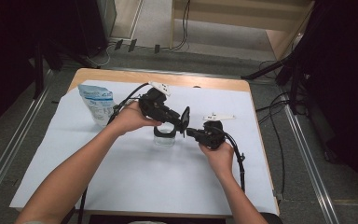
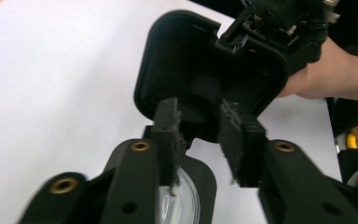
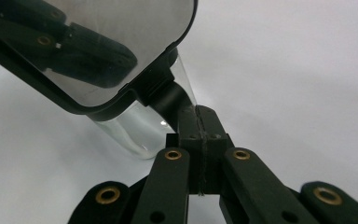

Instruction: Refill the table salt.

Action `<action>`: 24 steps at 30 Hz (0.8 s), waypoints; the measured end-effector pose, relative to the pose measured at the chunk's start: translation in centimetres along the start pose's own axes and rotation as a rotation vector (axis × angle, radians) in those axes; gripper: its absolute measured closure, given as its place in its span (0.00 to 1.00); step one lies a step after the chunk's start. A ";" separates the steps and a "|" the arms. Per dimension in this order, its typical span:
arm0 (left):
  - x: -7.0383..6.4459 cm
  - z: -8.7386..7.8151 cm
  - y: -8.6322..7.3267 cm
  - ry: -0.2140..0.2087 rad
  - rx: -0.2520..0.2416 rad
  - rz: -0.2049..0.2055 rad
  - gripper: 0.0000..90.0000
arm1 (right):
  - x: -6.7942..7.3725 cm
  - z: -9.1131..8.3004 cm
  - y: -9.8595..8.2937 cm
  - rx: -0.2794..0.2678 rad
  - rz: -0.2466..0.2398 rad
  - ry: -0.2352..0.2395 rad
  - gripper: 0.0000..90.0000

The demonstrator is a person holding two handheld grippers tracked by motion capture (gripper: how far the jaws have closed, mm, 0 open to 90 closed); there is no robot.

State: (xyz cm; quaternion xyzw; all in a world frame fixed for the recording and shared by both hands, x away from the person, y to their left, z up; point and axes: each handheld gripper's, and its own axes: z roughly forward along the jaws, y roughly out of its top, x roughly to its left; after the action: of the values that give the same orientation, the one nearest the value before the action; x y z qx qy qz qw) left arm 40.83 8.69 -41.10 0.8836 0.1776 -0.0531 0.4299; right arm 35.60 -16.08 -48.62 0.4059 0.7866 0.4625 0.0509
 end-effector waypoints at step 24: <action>-1.5 -4.5 -4.7 0.028 -0.084 -0.053 0.49 | 0.3 -2.1 -0.4 -0.047 -0.081 -0.021 0.70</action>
State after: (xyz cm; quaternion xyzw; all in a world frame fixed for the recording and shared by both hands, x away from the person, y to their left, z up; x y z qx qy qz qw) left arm 37.51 14.42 -41.41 0.8604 0.2092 -0.0445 0.4627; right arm 34.25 -17.39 -47.66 0.3771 0.7908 0.4742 0.0874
